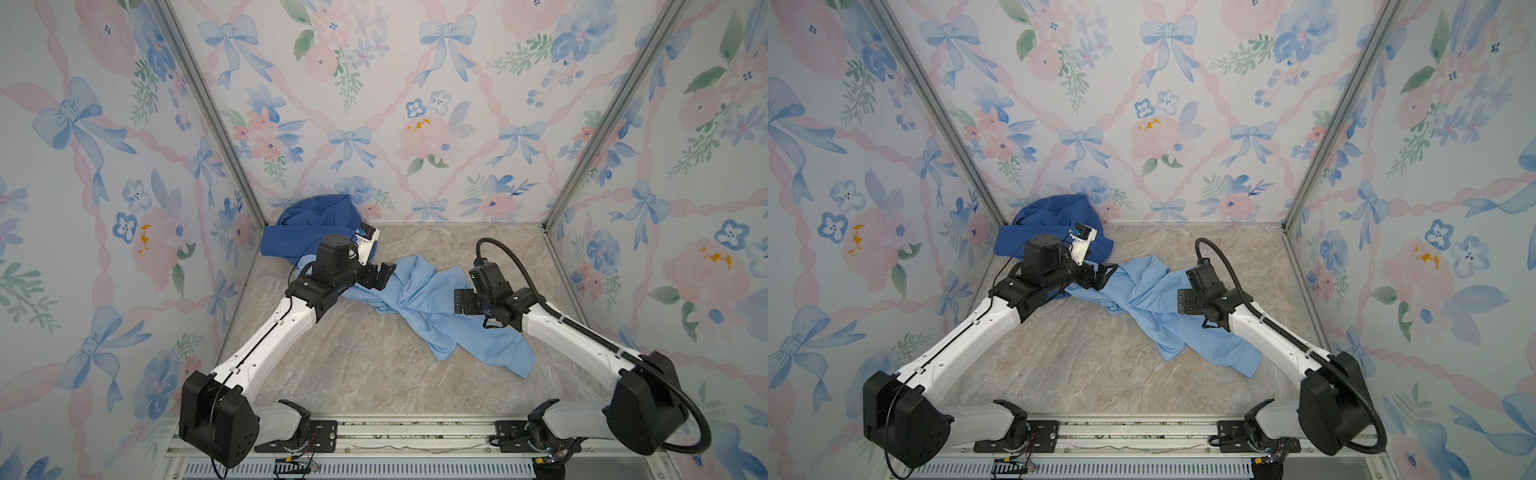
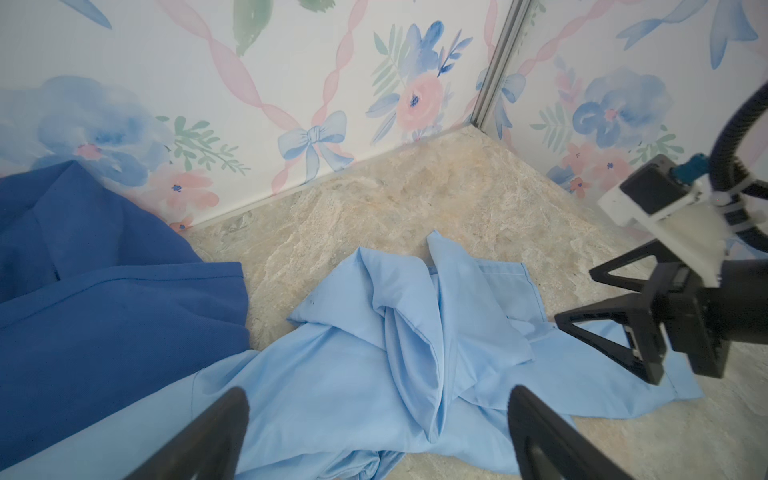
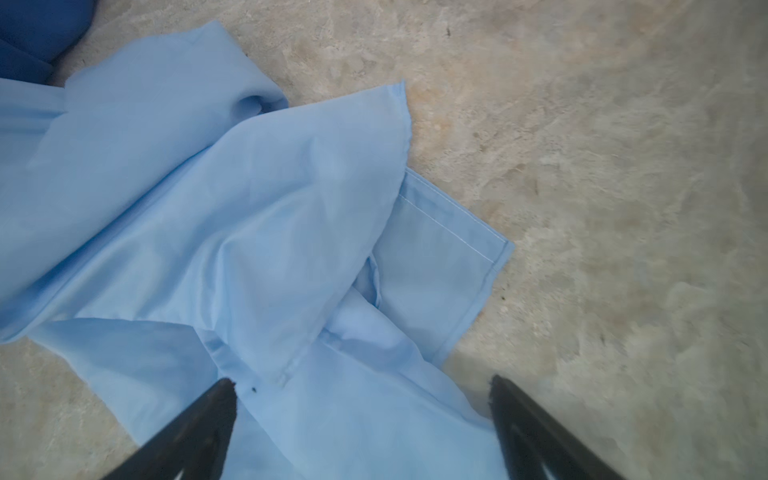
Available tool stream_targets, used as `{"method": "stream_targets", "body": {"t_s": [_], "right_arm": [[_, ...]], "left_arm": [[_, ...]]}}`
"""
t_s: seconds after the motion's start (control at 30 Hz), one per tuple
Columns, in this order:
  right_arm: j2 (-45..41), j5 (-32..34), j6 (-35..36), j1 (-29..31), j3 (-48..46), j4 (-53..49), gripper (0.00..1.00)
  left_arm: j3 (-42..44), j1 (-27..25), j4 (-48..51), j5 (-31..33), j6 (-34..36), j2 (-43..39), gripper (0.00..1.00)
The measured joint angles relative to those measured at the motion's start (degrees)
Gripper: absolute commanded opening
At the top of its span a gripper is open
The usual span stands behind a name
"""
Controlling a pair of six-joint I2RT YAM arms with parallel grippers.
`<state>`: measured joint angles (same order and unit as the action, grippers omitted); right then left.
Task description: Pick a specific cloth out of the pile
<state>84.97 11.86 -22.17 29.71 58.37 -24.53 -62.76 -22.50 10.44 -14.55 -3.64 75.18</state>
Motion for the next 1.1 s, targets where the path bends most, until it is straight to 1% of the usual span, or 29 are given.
{"method": "stream_targets", "body": {"t_s": [0.1, 0.2, 0.33, 0.4, 0.43, 0.5, 0.53, 0.57, 0.6, 0.63, 0.67, 0.7, 0.73, 0.93, 1.03, 1.1], "right_arm": [[9.6, -2.5, 0.4, -0.6, 4.5, 1.4, 0.97], [16.5, -2.8, 0.6, -1.4, 8.6, 1.6, 0.97], [21.2, -2.9, 0.6, -2.2, 10.0, 1.6, 0.97], [23.5, -3.5, 0.6, -2.8, 10.8, 1.7, 1.00], [24.5, -3.8, 0.7, -3.0, 11.4, 1.6, 0.98], [26.4, -4.4, 0.8, -3.1, 13.8, 1.7, 0.92], [27.2, -4.5, 1.1, -3.1, 14.6, 1.8, 0.87], [27.8, -4.4, 1.3, -3.1, 15.3, 1.9, 0.78], [28.2, -4.7, 1.4, -3.1, 15.6, 2.4, 0.66], [28.4, -5.0, 1.7, -3.1, 15.9, 2.7, 0.49], [28.6, -5.6, 2.0, -3.1, 16.0, 3.2, 0.24], [28.8, -6.2, 2.1, -3.1, 16.2, 3.6, 0.03], [29.0, -6.8, 2.1, -3.1, 16.3, 3.9, 0.00], [28.7, -9.5, 2.1, -3.1, 16.3, 3.9, 0.00], [26.2, -10.0, 3.3, -3.0, 16.7, -0.8, 0.00], [23.0, -10.2, 4.5, -2.8, 19.2, -6.0, 0.00]], "left_arm": [[0.4, 1.8, 0.0, -1.9, -1.0, 0.5, 0.98], [0.6, 2.5, 0.0, -2.4, -1.6, -0.4, 0.98], [0.7, 3.3, -0.1, -2.9, -2.6, -2.3, 0.98], [0.7, 3.5, -0.1, -3.0, -2.9, -2.6, 0.98], [0.7, 3.6, -0.2, -3.1, -3.1, -2.6, 0.98], [0.7, 3.8, 0.0, -3.2, -3.3, -2.6, 0.98], [0.7, 3.8, -0.1, -3.3, -3.5, -2.6, 0.98], [0.7, 4.0, -0.1, -3.3, -3.6, -2.6, 0.98], [0.7, 4.1, -0.1, -3.4, -3.7, -2.6, 0.98], [0.7, 4.2, -0.1, -3.4, -3.8, -2.6, 0.98], [0.7, 4.5, -0.1, -3.4, -4.0, -2.6, 0.98], [0.8, 4.7, -0.2, -3.4, -4.1, -2.6, 0.98], [0.8, 5.0, -0.4, -3.4, -4.2, -2.6, 0.98], [1.1, 7.2, -1.7, -4.1, -5.6, -2.6, 0.98], [1.2, 8.5, -2.3, -4.5, -6.4, -2.6, 0.98], [1.4, 9.2, -2.7, -4.9, -7.0, -2.6, 0.98]]}}
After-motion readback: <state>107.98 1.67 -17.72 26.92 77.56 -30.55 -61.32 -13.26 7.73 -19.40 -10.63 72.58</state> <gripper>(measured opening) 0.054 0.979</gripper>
